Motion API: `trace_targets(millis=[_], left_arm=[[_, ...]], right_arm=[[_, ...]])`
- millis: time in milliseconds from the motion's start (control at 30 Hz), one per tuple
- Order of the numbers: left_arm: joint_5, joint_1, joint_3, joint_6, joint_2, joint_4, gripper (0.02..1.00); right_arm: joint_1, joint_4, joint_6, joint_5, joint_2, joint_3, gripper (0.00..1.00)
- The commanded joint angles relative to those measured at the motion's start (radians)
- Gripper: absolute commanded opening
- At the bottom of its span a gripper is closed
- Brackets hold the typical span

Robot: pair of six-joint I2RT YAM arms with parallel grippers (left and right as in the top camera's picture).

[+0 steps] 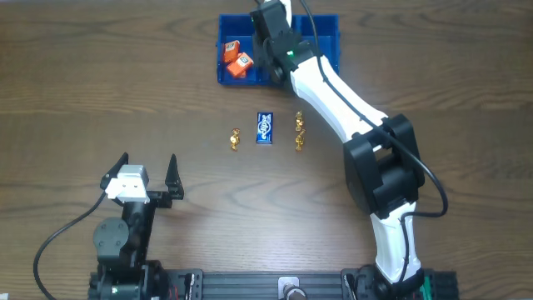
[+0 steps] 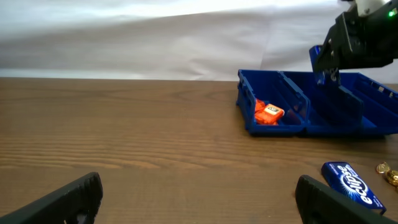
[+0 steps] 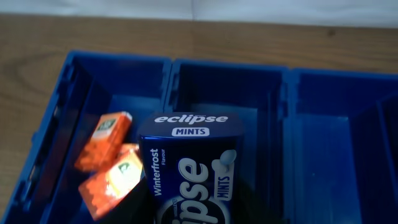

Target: Sort Candies Into Trays

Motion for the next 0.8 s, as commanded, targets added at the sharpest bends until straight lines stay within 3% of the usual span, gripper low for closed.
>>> trace_targets(millis=[33,267,600,700,800], left_arm=[[0.022,0.004,-0.018,0.003,-0.006,-0.035,0.998],[0.022,0.004,-0.018,0.003,-0.006,-0.035,0.998],[0.022,0.004,-0.018,0.003,-0.006,-0.035,0.998],[0.022,0.004,-0.018,0.003,-0.006,-0.035,0.996],[0.022,0.004,-0.018,0.003,-0.006,-0.035,0.996]], right_arm=[[-0.020,0.006,0.035,0.063,0.004,0.037,0.036],[-0.022,-0.002,0.035,0.064,0.010,0.037,0.047],[-0.020,-0.003,0.035,0.064,0.025,0.037,0.733],[-0.020,-0.006,0.035,0.056,0.025,0.037,0.807],[-0.015,-0.021,0.035,0.057,0.019,0.042,0.812]])
